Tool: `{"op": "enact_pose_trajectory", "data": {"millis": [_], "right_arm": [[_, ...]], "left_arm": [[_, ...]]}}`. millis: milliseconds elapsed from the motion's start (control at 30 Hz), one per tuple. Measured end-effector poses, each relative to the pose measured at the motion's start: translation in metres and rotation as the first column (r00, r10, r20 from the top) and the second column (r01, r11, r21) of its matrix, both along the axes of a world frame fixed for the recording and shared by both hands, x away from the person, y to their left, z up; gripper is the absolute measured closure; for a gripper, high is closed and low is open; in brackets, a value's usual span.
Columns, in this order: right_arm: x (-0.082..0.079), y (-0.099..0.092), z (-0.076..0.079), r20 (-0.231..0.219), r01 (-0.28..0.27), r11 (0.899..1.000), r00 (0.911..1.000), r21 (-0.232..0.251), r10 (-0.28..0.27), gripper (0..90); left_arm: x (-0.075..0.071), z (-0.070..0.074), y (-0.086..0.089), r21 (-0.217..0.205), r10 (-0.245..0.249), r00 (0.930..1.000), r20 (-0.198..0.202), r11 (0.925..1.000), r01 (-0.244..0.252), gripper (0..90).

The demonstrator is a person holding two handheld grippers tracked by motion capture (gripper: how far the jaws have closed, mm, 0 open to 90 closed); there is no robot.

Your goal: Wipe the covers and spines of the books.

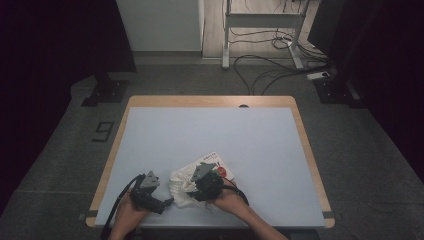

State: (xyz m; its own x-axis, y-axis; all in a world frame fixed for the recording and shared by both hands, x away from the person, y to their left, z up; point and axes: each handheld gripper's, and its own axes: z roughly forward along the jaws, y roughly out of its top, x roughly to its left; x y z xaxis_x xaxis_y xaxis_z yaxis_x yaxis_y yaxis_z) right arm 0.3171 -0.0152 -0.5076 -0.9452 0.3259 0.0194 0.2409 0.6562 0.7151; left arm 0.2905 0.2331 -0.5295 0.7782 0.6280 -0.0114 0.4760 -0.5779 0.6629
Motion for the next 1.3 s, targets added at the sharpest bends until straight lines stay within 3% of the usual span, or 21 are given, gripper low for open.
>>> {"op": "enact_pose_trajectory", "data": {"millis": [400,700,1300], "right_arm": [[0.017,0.011,0.001,-0.003,0.014,1.0,0.9999,-0.005,-0.014,59.3],[0.022,0.012,0.0,-0.005,0.017,1.0,0.9998,-0.002,-0.017,59.6],[0.034,-0.009,-0.001,-0.011,0.074,0.997,0.9972,0.005,-0.074,60.0]], "left_arm": [[0.0,0.0,0.0,0.003,-0.001,1.0,0.001,1.0,0.001,0.0],[0.0,0.0,0.0,0.001,0.001,1.0,0.0,1.0,-0.001,0.0],[0.0,0.0,0.0,0.0,0.001,1.0,0.0,1.0,-0.001,0.0]]}}
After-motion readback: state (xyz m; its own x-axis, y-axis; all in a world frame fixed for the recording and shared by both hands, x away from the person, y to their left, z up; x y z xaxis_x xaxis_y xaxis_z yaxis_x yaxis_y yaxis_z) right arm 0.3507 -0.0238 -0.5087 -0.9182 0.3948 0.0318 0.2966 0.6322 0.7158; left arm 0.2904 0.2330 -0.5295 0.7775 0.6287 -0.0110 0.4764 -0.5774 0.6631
